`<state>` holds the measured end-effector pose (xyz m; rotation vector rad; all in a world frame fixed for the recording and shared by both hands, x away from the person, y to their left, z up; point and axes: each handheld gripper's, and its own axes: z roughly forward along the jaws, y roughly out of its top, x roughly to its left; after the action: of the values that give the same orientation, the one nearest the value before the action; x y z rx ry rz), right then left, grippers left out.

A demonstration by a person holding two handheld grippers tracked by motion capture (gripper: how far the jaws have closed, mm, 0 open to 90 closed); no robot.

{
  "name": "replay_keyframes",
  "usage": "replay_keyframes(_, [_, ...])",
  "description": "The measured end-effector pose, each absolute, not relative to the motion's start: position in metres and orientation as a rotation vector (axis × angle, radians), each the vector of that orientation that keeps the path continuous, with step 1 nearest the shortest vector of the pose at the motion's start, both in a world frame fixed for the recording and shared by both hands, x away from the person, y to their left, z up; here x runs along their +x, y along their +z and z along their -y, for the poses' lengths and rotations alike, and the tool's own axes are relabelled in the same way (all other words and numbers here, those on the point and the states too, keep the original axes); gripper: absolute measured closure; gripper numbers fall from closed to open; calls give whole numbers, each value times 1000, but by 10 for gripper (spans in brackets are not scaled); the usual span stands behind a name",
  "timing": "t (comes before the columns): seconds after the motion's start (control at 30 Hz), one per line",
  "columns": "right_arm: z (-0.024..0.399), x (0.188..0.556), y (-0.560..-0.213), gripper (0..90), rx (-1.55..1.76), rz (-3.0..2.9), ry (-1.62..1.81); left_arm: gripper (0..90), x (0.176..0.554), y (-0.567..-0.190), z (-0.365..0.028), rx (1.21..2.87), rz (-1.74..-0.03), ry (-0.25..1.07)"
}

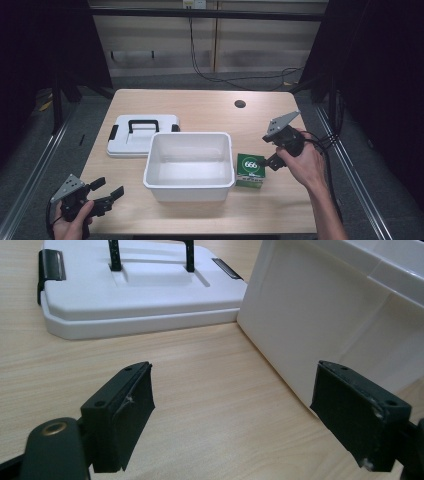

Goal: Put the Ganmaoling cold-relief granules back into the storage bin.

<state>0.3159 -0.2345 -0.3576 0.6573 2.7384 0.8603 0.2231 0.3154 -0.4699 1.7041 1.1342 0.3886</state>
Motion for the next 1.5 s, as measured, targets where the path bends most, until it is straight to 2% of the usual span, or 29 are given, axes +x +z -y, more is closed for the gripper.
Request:
replay_keyframes(0.43, [210, 337, -374, 129, 586, -2869, 602, 167, 223, -470, -316, 1711, -1133, 390])
replay_keyframes(0.73, [197, 337, -388, 89, 522, -2962, 483, 167, 223, -470, -316, 1704, -1132, 384])
replay_keyframes(1.5, [183, 343, -413, 90, 434, -3087, 260, 167, 223, -470, -316, 1713, -1128, 385])
